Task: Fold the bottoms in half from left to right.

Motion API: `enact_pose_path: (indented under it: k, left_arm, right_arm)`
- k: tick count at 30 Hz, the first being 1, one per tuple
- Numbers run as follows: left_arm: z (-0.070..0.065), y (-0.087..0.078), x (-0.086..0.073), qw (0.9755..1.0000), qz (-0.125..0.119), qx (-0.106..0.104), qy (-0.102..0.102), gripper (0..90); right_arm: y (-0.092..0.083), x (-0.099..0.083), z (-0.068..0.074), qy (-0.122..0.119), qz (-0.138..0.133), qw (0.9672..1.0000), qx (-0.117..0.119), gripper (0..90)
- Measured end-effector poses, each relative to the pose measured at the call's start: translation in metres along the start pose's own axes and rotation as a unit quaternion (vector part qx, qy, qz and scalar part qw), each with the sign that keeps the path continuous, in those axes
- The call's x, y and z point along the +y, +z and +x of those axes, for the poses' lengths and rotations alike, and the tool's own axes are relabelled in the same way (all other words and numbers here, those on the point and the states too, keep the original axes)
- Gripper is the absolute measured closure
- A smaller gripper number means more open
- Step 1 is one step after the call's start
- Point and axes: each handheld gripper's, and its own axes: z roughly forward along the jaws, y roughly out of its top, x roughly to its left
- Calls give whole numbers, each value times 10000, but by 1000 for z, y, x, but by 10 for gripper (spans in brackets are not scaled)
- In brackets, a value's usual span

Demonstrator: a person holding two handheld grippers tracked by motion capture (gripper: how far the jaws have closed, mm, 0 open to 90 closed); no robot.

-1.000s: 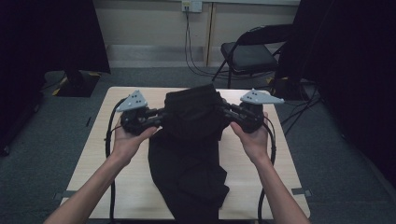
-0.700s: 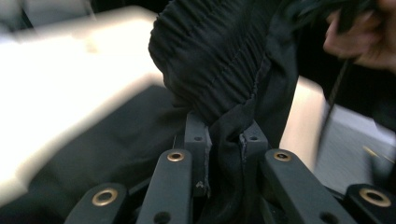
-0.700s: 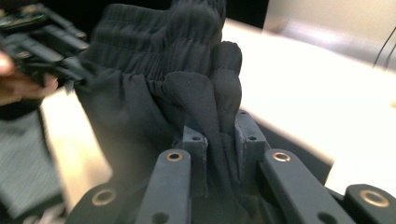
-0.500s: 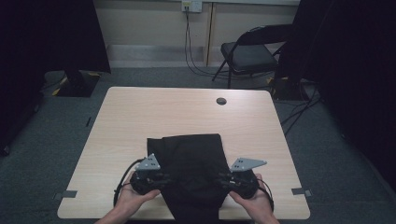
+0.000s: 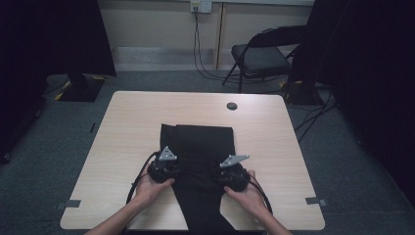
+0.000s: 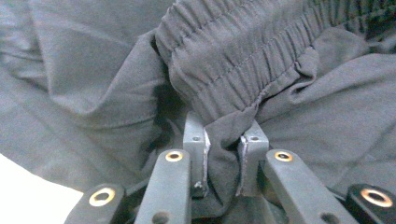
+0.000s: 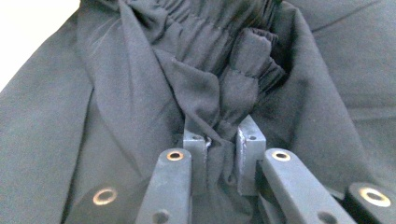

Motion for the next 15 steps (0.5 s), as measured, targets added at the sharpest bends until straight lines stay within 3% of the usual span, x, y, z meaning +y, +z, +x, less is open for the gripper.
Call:
enact_pose_path:
  k: [4, 7, 9, 12, 15]
  left_arm:
    - [23, 19, 16, 9994, -203, 235, -157, 767]
    - [38, 31, 21, 9979, -473, 189, -402, 762]
    - [42, 34, 25, 9969, -497, 160, -586, 758]
    - [39, 31, 27, 9977, -373, 219, -516, 719]
    - [38, 26, 26, 9991, -307, -10, -299, 670]
  right_arm:
    - [18, 22, -25, 195, -95, 9995, -213, 781]
    - [28, 33, -40, 248, -168, 9987, -405, 779]
    - [31, 37, -49, 382, -233, 9980, -450, 773]
    - [28, 38, -55, 513, -259, 9980, -277, 677]
    - [9, 35, -49, 577, -432, 9968, -350, 494]
